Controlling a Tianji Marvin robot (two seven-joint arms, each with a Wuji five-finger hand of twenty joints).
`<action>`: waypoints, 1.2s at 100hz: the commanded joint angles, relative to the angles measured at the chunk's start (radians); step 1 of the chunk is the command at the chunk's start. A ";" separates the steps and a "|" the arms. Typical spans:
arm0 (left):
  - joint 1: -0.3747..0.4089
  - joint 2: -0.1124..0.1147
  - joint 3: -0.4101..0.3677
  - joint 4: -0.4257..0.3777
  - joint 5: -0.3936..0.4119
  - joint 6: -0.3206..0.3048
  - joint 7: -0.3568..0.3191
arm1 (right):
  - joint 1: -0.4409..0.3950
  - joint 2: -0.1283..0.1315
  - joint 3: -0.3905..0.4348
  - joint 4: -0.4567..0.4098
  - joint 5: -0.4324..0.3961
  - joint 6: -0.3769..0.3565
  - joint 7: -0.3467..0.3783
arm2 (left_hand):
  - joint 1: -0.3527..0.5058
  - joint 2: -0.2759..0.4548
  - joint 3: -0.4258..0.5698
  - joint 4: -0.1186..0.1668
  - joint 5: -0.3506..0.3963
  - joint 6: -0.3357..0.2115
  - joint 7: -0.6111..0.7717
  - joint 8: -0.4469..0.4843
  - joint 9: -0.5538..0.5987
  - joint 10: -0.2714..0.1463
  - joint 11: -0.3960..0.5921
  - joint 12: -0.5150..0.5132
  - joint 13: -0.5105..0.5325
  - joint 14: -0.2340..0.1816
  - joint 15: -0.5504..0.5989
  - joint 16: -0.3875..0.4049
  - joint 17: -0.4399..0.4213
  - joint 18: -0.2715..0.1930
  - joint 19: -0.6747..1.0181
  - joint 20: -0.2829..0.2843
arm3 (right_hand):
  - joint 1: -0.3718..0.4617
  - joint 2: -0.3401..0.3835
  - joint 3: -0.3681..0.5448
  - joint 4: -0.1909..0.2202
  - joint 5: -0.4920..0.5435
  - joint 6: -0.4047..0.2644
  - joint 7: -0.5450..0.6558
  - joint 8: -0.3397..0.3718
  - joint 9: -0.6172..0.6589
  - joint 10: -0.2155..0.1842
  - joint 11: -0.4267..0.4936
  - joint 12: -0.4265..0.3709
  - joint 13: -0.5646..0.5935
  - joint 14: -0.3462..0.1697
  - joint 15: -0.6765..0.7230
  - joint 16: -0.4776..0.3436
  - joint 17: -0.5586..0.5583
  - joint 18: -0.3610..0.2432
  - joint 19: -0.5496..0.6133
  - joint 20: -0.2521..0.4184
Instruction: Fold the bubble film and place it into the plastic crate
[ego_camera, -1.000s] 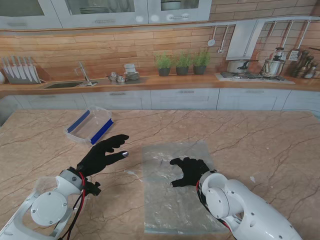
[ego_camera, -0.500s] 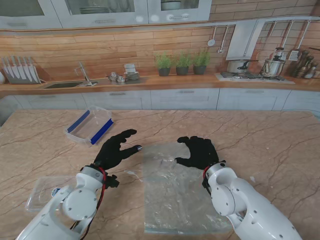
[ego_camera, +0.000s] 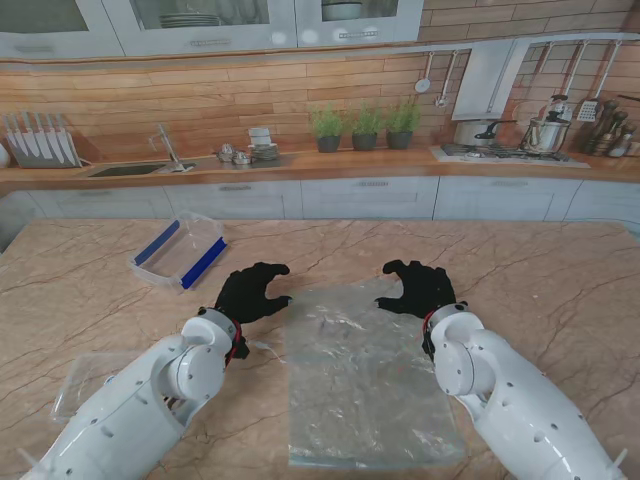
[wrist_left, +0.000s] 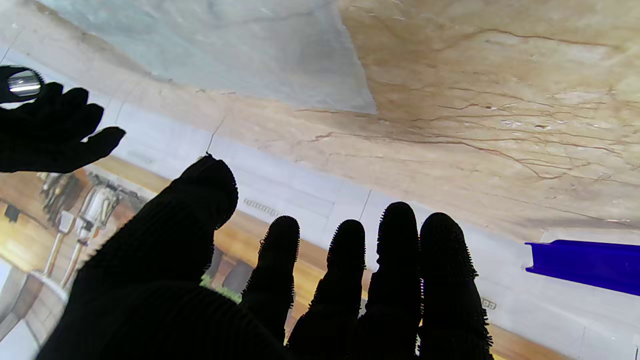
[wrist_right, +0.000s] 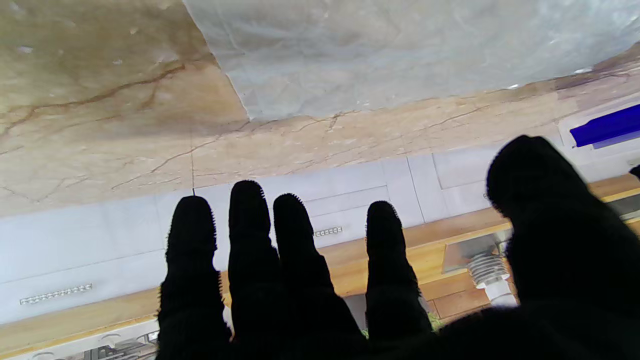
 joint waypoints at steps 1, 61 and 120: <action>-0.020 -0.006 0.004 0.009 -0.015 0.002 -0.029 | 0.008 -0.005 -0.005 0.013 0.000 0.005 0.002 | -0.027 -0.050 0.034 -0.020 -0.029 -0.040 0.028 0.008 -0.053 -0.024 0.028 0.027 -0.038 -0.030 0.026 0.031 -0.001 -0.029 0.043 0.023 | 0.017 -0.040 0.028 0.001 -0.037 -0.025 -0.007 0.001 0.007 -0.004 0.025 0.015 0.009 -0.016 0.023 0.016 -0.020 -0.017 0.059 -0.044; -0.223 -0.039 0.294 0.258 0.050 0.088 -0.008 | 0.032 0.002 -0.015 0.057 -0.018 0.031 0.025 | -0.096 -0.062 0.060 -0.032 -0.079 -0.025 0.017 -0.032 -0.106 -0.011 0.050 0.065 -0.073 -0.024 0.039 0.034 -0.017 -0.027 0.024 0.004 | 0.012 -0.067 0.066 0.000 -0.054 -0.028 -0.002 0.000 -0.010 -0.009 0.042 0.030 -0.002 -0.024 0.046 0.030 -0.044 -0.027 0.105 -0.062; -0.285 -0.078 0.421 0.378 0.054 0.136 0.040 | 0.090 0.023 -0.056 0.120 -0.069 0.070 0.102 | -0.114 -0.066 0.056 -0.029 -0.134 -0.008 0.023 -0.061 -0.119 0.000 0.077 0.076 -0.081 -0.010 0.066 0.032 -0.022 -0.010 0.016 -0.017 | 0.019 -0.138 0.134 -0.008 -0.114 -0.050 -0.020 -0.022 -0.085 -0.019 0.006 0.023 -0.044 -0.043 0.003 0.016 -0.066 -0.039 0.078 -0.081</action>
